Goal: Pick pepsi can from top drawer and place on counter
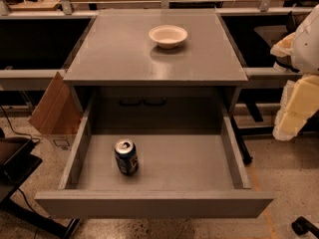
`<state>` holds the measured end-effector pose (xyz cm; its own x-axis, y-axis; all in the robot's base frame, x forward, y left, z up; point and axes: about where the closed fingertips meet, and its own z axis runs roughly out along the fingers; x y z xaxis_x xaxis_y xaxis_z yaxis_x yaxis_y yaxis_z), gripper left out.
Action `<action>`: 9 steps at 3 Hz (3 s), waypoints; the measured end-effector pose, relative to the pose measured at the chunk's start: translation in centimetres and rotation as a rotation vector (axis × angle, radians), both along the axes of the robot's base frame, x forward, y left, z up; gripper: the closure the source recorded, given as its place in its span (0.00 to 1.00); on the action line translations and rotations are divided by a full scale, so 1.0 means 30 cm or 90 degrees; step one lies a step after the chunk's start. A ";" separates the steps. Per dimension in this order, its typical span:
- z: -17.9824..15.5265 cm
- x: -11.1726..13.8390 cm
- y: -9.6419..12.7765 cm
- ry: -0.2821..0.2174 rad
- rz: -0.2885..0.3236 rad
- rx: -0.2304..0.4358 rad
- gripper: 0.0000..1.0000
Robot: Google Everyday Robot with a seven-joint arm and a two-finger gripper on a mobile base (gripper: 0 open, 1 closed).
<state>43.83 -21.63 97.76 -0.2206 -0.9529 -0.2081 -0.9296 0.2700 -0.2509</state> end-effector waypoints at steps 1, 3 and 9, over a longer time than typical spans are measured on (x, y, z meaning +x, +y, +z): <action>-0.006 0.003 0.002 -0.001 0.002 0.004 0.00; -0.261 0.110 0.111 -0.013 0.073 0.167 0.00; -0.777 0.355 0.822 0.019 0.207 0.574 0.00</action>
Offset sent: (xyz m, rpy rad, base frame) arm 0.0285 0.0152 -0.0627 0.2255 -0.0220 0.0899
